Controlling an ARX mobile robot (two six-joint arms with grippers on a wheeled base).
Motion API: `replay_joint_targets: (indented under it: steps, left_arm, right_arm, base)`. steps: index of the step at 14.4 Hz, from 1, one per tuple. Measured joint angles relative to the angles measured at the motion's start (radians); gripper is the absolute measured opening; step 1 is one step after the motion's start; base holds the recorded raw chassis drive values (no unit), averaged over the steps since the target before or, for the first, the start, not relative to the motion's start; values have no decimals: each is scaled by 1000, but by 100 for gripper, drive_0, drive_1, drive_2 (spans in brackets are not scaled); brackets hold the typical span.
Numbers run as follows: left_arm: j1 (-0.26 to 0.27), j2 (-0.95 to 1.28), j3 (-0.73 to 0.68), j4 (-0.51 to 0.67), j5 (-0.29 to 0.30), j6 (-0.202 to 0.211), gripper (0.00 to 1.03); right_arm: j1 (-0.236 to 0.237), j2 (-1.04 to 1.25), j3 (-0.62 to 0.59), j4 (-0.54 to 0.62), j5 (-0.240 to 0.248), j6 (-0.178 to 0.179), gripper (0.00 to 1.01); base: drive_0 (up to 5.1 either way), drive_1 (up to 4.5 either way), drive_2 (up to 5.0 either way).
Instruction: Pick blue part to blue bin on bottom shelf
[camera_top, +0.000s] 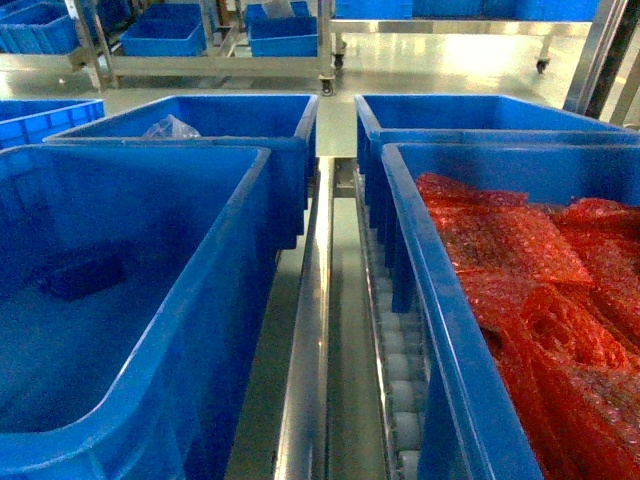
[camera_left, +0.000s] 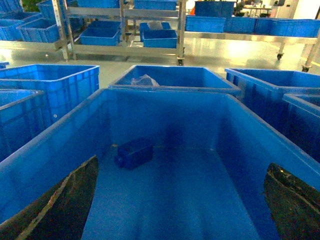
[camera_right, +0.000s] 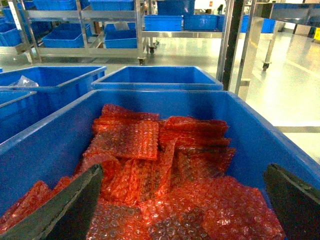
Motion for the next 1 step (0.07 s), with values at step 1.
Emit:
replay_joint_targets:
  steps: [1]
  left_arm:
    - [0,0,0,0,0,0,98]
  right_arm:
    - [0,0,0,0,0,0,98]
  base:
    - [0,0,0]
